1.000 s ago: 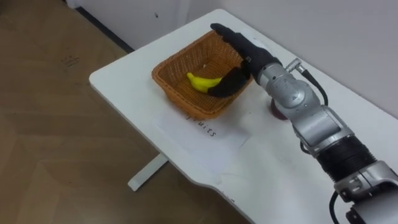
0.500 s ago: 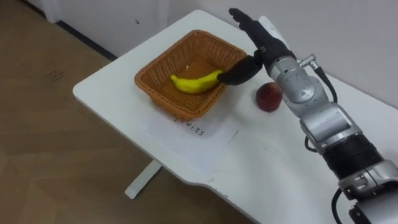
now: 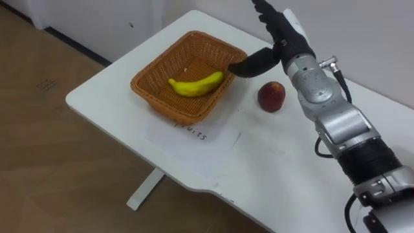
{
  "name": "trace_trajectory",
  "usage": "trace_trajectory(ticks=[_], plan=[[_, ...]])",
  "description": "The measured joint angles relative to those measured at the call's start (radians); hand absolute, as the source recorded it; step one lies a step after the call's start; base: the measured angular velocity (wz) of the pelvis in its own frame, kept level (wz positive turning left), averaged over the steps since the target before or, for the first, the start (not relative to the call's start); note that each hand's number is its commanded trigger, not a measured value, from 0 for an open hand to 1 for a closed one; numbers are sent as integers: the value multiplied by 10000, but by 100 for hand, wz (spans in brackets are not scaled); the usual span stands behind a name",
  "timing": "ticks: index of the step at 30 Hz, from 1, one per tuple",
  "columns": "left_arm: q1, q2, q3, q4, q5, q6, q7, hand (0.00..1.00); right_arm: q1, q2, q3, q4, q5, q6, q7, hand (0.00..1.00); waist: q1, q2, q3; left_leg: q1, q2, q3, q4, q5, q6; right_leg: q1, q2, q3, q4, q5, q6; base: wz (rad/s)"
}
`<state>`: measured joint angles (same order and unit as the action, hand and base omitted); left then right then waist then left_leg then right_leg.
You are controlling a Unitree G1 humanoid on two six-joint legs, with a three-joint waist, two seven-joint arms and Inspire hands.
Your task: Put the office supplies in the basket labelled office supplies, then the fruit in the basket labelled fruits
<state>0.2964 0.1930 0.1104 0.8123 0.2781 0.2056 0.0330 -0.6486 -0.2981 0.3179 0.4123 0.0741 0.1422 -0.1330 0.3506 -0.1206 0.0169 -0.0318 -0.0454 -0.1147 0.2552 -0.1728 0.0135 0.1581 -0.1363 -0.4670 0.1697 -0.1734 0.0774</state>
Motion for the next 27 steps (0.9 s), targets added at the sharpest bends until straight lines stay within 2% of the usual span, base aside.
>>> trace_trajectory(ticks=[2,5,10,13,23,27], plan=[[67,-24,-165,1,-8,-40,68,0,37,2,-117,9,118,-149,-187,0,-74,88,41,51,-5,30,6,-7,12,49,-11,-32,1,6,9,-3],[144,-62,-303,22,-10,-65,172,0,107,3,-144,18,177,-206,-319,0,-247,181,48,91,-5,41,14,-11,18,99,-12,-40,3,7,11,-1],[190,-157,-532,18,-5,-104,258,0,457,11,-157,36,188,-210,-389,0,-445,427,-32,106,10,123,-15,-10,21,84,-17,-25,3,7,11,-5],[240,-172,-573,19,-5,-105,275,0,540,16,-158,105,191,-210,-413,0,-482,527,-49,107,38,211,-34,-7,22,36,-15,-21,2,7,10,-10],[275,-190,-580,165,-24,-105,307,0,573,36,-164,128,393,-212,-666,0,-488,513,-72,274,96,409,-182,-5,22,14,-8,-8,2,8,8,-6],[306,-290,-578,304,-28,-107,335,0,1079,26,-312,144,444,-231,-689,0,-510,519,-68,262,96,408,-196,-5,22,-4,-9,2,-13,8,8,0]])
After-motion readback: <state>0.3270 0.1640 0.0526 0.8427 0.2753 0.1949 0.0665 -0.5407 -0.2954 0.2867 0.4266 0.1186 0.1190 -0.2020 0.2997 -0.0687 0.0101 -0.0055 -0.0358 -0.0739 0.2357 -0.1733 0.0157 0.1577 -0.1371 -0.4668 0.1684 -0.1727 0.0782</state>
